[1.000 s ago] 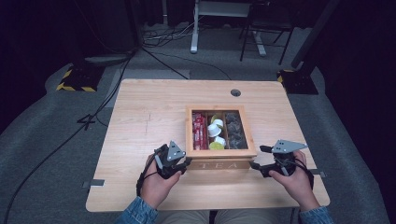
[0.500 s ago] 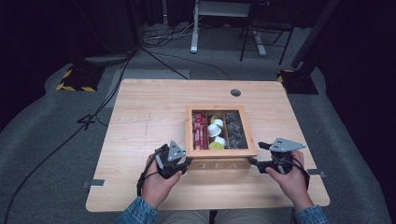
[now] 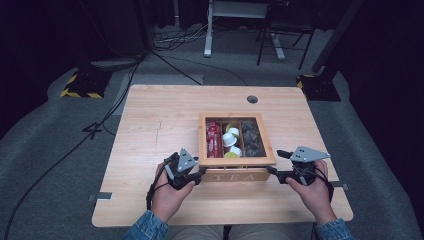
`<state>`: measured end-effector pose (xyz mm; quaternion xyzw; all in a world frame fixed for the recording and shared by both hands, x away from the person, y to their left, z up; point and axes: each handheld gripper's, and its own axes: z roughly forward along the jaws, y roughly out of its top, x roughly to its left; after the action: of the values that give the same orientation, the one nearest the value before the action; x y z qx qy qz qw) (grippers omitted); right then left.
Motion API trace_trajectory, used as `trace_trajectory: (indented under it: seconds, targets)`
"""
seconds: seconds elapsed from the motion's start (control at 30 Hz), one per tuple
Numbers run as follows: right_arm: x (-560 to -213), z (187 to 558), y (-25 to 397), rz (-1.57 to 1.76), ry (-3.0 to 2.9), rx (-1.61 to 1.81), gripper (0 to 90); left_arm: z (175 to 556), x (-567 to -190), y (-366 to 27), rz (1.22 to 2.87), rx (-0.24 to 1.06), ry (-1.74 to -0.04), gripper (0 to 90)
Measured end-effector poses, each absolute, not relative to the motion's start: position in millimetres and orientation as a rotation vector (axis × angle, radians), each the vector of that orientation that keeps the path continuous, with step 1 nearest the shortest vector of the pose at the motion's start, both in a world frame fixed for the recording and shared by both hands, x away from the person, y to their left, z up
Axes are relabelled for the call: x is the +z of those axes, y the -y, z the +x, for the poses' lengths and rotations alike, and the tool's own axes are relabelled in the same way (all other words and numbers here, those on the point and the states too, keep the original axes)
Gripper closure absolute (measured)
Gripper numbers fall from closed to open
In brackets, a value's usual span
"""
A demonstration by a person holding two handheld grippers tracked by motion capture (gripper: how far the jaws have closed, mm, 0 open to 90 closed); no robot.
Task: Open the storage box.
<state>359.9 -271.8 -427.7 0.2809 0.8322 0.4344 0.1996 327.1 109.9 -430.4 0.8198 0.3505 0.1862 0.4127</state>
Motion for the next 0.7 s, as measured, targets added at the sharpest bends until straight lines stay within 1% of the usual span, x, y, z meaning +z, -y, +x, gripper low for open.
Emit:
trace_trajectory:
  seconds: [0.3,0.57,0.7]
  targets:
    - [-411.6,363.5,272.8,0.754,-2.317,1.232,29.1,326.2,-429.8,-136.8,2.05,0.496,-0.962,46.5]
    - [-386.0,370.7,272.8,0.702,-2.287,1.246,29.9,326.6,-437.0,-165.0,2.037,0.539,-1.061,46.3]
    - [-372.9,377.1,273.3,0.692,-2.28,1.266,30.4,327.0,-444.3,-178.2,2.04,0.543,-1.109,44.4]
